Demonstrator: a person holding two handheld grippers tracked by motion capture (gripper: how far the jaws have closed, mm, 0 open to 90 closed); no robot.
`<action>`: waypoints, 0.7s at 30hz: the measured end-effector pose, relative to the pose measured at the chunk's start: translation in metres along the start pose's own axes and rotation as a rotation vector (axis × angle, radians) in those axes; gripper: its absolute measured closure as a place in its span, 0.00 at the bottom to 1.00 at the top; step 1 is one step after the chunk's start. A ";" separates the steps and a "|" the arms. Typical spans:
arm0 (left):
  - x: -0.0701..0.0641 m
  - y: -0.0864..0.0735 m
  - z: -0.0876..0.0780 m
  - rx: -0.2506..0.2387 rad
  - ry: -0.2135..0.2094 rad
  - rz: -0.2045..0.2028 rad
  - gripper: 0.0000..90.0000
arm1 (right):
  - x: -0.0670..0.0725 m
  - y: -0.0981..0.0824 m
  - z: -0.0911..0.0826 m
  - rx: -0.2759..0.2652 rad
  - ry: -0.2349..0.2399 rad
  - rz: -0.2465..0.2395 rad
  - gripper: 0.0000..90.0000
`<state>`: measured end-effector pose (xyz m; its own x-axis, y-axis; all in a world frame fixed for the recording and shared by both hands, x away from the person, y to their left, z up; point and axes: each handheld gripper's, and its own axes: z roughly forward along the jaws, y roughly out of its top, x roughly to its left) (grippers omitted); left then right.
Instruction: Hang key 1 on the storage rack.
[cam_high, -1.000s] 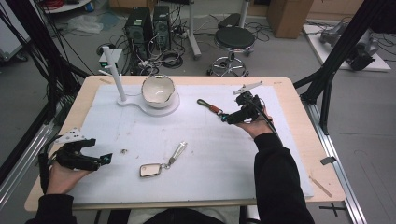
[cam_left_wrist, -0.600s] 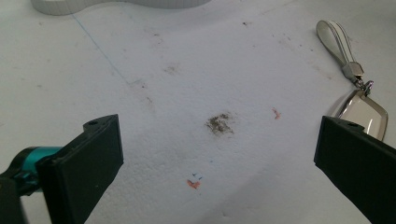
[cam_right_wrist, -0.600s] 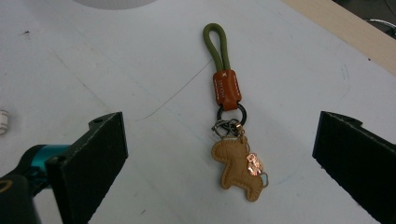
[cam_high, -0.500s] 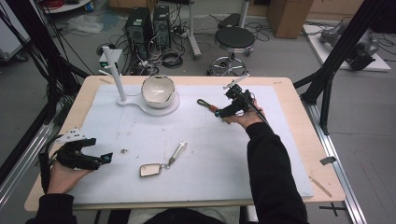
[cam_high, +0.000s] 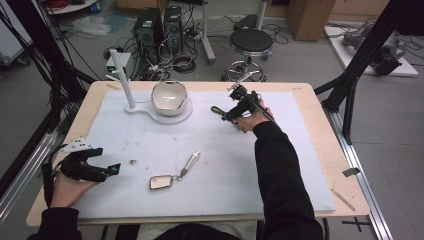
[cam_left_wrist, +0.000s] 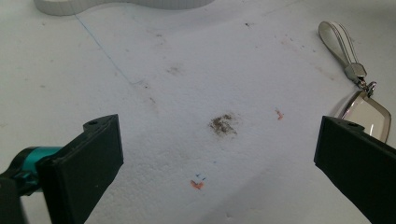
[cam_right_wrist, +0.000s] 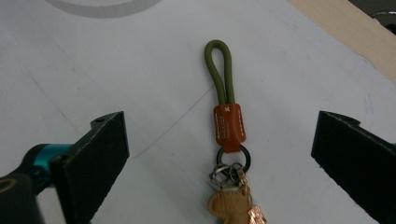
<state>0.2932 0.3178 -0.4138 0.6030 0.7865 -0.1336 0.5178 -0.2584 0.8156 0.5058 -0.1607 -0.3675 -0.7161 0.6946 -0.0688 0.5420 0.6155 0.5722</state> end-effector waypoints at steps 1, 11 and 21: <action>0.000 0.000 0.000 0.000 0.000 0.001 0.02 | -0.001 0.002 0.002 0.001 0.006 0.003 0.05; 0.001 0.000 0.002 0.009 -0.005 0.005 0.02 | -0.012 0.007 0.024 0.024 0.039 0.043 0.05; 0.002 0.000 0.002 0.016 -0.004 0.008 0.02 | -0.017 0.013 0.045 0.060 0.046 0.050 0.05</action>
<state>0.2955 0.3179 -0.4158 0.6094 0.7821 -0.1298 0.5226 -0.2732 0.8076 0.5450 -0.1480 -0.3960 -0.7065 0.7077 -0.0028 0.6018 0.6029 0.5238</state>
